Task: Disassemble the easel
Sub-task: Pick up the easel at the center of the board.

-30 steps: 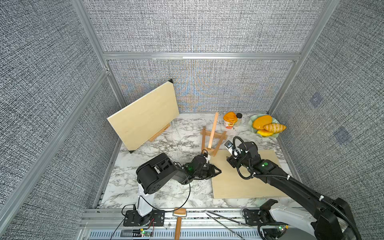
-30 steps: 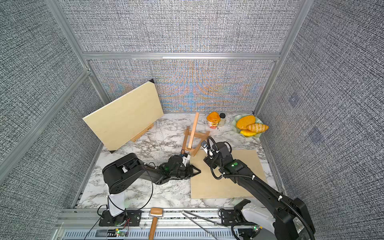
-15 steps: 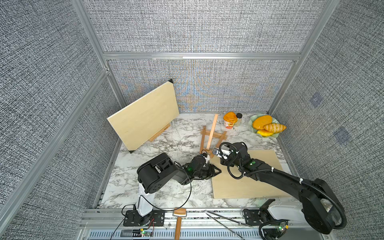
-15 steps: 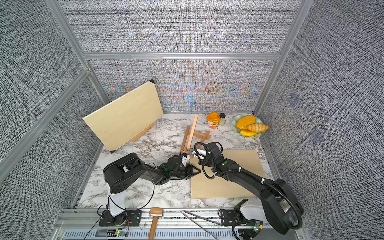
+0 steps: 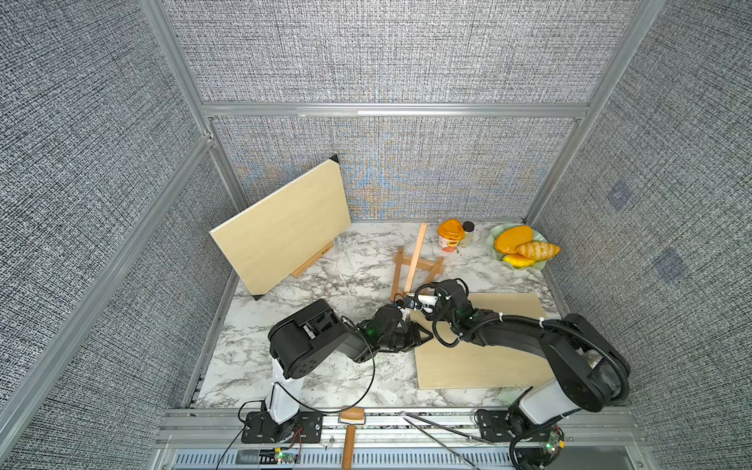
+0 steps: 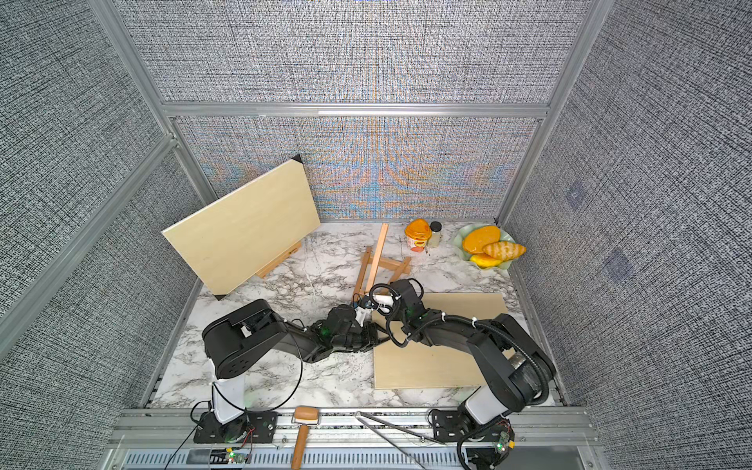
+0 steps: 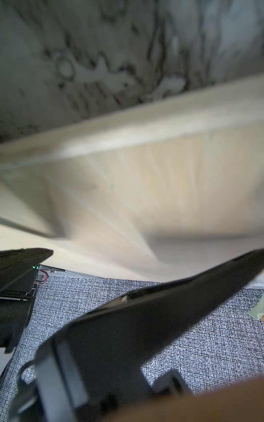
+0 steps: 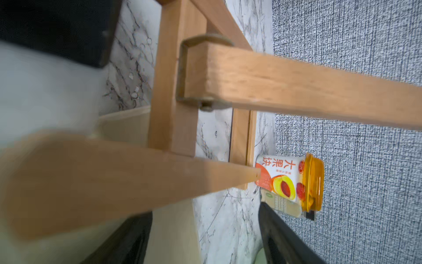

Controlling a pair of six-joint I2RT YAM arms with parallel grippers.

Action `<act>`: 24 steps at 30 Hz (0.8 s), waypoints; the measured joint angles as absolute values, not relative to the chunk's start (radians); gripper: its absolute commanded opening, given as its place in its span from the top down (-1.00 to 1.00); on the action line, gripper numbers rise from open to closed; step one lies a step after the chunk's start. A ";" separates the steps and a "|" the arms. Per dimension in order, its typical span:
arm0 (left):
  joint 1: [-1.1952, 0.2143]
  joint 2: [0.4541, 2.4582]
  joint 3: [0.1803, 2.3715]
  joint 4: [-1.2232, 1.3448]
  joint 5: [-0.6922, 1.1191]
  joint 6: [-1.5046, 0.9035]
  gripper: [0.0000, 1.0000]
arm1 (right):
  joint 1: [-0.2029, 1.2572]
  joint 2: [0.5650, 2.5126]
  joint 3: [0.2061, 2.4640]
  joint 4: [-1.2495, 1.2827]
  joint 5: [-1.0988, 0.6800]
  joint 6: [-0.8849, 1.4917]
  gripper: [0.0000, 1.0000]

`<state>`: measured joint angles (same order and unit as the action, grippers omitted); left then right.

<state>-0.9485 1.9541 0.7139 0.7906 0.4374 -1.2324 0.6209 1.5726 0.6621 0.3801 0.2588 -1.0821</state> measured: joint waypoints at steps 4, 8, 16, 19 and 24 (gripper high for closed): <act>-0.948 1.954 0.714 0.791 0.439 -1.234 0.11 | 0.623 1.630 0.672 0.465 0.250 -1.136 -0.15; -0.947 1.954 0.714 0.790 0.440 -1.234 0.09 | 0.627 1.650 0.677 0.524 0.222 -1.174 0.53; -0.946 1.953 0.713 0.795 0.441 -1.233 -0.13 | 0.629 1.649 0.658 0.680 0.215 -1.219 0.86; -0.944 1.946 0.710 0.805 0.447 -1.231 -0.43 | 0.629 1.641 0.657 0.691 0.204 -1.195 0.92; -0.931 1.921 0.680 0.829 0.447 -1.230 -0.52 | 0.629 1.612 0.691 0.645 0.174 -1.084 1.00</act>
<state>-0.9314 1.9213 0.6800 0.8288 0.4473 -1.2297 0.6292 1.6115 0.6907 0.6445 0.1741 -1.0836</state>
